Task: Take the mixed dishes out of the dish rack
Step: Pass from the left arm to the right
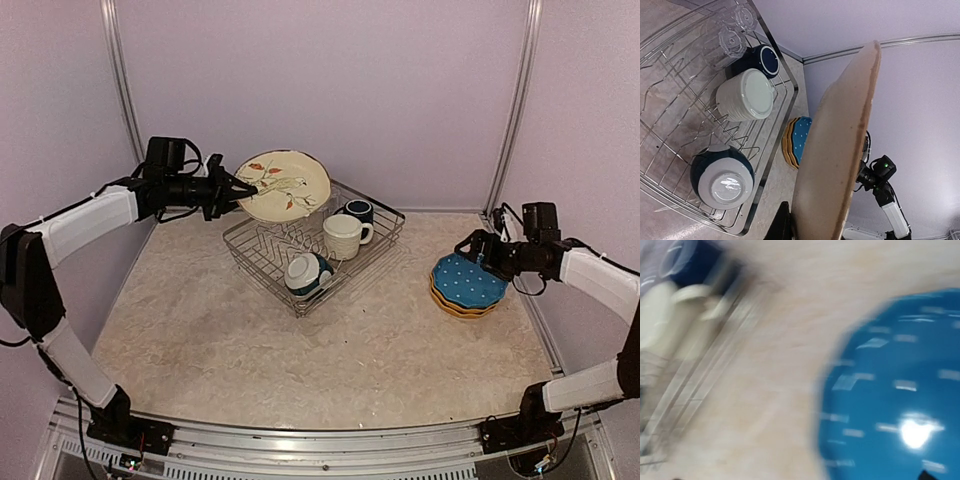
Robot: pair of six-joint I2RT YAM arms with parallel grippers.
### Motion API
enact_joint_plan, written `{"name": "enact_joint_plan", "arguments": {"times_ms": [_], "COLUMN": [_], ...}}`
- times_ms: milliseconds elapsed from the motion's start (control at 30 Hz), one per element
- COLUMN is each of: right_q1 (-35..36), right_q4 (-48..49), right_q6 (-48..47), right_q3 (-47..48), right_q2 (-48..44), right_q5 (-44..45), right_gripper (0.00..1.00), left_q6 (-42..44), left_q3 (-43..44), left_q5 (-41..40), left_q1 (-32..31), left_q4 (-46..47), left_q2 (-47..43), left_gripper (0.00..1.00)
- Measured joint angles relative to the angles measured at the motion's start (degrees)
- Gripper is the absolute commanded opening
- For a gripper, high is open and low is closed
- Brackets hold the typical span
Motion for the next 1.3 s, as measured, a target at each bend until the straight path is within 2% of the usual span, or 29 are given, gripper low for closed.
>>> {"name": "enact_joint_plan", "arguments": {"times_ms": [167,333,500,600,700,767,800,867,1300], "right_q1": [9.81,19.10,25.94,28.35,29.68,30.47,30.77,31.10,31.17], "right_q4": [9.09,24.79,38.21,43.85,49.13,51.98,53.07,54.71,58.93], "right_q6": [8.39,17.59,24.55,28.04,30.93,32.61,33.29,34.25,38.62], "right_q3": [0.00,0.00,0.13,0.13,0.11,0.09,0.09,0.09,-1.20], "right_q2": [-0.02,0.79,6.21,10.60,14.40,16.31,16.94,17.55,19.30], "right_q5": [-3.41,-5.90,-6.62,-6.49,-6.21,-6.05,-5.90,-5.55,-2.51], "right_gripper": [1.00,1.00,1.00,0.95,0.86,0.75,0.67,0.57,0.14], "left_q6": [-2.03,-2.45,-2.49,-2.54,-2.69,-2.73,-2.71,-2.73,-1.73], "left_q3": [0.00,0.00,0.00,0.00,-0.09,-0.35,-0.59,-1.25,-2.08], "left_q5": [0.76,0.72,0.35,0.04,0.00,0.02,0.02,0.02,-1.51], "left_q1": [-4.44,-8.00,-10.23,-11.04,-12.11,-13.07,-13.51,-14.29,-16.59], "left_q4": [5.40,7.54,7.63,7.82,8.85,9.70,10.05,10.43,10.29], "left_q2": [1.62,4.15,6.71,6.97,6.97,6.97,6.97,6.97,8.81], "left_gripper": [0.00,0.00,0.00,0.00,0.00,0.00,0.00,0.00,0.00]}}
